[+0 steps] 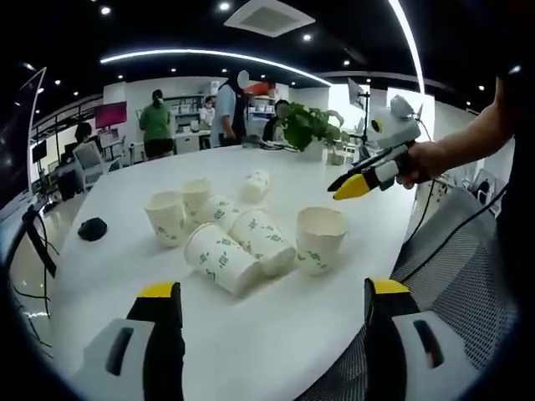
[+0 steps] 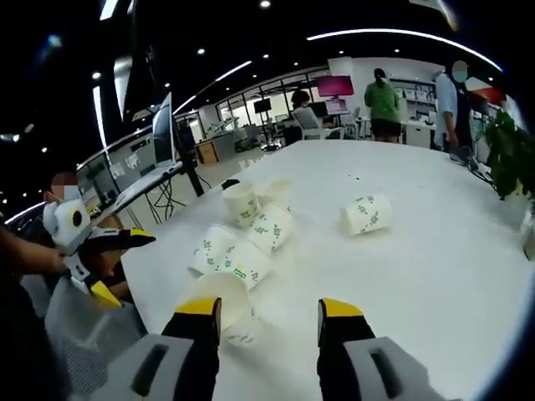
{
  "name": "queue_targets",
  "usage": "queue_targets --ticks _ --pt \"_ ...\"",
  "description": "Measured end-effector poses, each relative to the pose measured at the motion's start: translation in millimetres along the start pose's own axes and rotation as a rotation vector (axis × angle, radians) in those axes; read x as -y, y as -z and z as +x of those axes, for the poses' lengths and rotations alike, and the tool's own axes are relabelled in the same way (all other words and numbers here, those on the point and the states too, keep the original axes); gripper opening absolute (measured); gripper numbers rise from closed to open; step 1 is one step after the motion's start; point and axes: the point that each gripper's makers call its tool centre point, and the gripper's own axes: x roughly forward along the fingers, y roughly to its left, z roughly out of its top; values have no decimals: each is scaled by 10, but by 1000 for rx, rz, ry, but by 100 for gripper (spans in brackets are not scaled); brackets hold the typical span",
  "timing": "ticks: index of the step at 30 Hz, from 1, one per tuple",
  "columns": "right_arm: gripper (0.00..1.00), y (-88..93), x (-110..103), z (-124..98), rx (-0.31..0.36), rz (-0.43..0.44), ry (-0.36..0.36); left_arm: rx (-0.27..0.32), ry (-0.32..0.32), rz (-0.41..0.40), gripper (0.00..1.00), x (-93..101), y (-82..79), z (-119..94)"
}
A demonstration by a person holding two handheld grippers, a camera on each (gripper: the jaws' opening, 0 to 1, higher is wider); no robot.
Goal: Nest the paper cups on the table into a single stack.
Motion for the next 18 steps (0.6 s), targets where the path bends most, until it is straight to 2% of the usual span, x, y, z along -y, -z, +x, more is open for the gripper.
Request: queue_targets --ticks 3,6,13,18 --pt "54 1 -33 -61 19 -18 4 -1 -19 -11 90 -62 -8 7" --pt "59 50 -52 -127 30 -107 20 -7 -41 -31 88 -149 -21 38" --pt "70 133 -93 -221 55 -113 22 5 -69 -94 85 -248 -113 165" --pt "78 191 -87 -322 78 -124 35 -26 -97 -142 82 -332 -81 276"
